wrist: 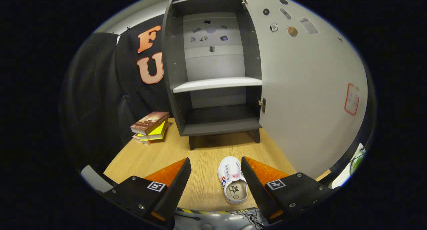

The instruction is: Open the shoe cabinet door, grab the shoes and put them into the shoe cabinet, then close the shoe cabinet door.

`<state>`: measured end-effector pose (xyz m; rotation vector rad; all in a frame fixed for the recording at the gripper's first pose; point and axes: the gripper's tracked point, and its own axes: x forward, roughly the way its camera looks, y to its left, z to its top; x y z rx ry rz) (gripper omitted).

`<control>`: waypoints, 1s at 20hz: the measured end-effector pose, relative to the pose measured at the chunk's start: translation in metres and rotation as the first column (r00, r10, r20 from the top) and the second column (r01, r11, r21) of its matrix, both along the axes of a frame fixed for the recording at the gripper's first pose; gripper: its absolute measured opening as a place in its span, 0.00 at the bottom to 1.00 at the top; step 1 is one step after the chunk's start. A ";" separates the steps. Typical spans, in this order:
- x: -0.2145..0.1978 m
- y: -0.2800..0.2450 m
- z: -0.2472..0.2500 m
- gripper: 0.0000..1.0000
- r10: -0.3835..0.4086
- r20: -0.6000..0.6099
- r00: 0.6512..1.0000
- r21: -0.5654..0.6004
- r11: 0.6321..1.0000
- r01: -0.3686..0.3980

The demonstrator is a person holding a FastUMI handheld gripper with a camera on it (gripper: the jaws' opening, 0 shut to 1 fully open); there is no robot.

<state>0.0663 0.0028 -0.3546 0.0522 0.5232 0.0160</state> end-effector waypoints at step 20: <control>0.020 -0.009 -0.178 0.36 -0.022 -0.292 0.956 0.034 0.999 0.034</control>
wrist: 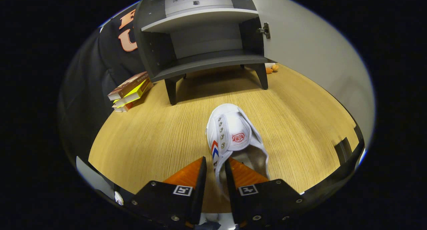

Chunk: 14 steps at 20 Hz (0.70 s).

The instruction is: Open the shoe cabinet door, grab the shoes and put them into the shoe cabinet, then close the shoe cabinet door.

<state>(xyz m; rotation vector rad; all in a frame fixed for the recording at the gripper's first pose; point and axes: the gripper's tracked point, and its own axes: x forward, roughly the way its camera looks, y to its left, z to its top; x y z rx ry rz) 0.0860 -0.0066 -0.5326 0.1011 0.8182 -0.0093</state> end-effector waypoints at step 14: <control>0.026 0.005 0.057 0.00 0.052 0.099 0.994 -0.065 0.997 -0.046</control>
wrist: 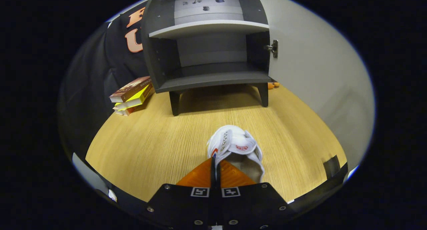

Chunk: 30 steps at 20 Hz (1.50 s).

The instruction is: Open the shoe cabinet door, grab the shoes and put them into the shoe cabinet, then close the shoe cabinet door.

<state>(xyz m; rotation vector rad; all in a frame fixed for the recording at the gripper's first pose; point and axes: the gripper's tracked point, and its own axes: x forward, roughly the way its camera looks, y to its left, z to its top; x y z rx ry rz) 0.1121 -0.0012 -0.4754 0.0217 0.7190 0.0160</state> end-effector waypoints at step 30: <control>0.312 0.025 0.301 0.00 0.031 0.409 0.912 -0.013 1.000 -0.028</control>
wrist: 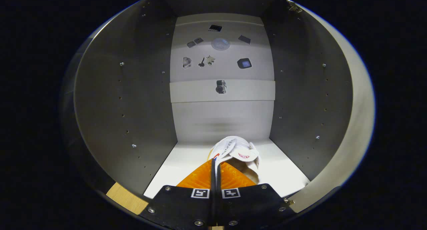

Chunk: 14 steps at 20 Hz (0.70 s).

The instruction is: Open the shoe cabinet door, grab the shoes and put them into the shoe cabinet, then close the shoe cabinet door.

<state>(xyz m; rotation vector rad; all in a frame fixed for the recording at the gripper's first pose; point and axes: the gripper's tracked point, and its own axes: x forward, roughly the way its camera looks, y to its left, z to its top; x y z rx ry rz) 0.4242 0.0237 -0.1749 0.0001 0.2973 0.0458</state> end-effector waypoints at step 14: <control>0.036 0.013 -0.011 0.41 -0.028 0.015 0.999 -0.050 0.998 0.029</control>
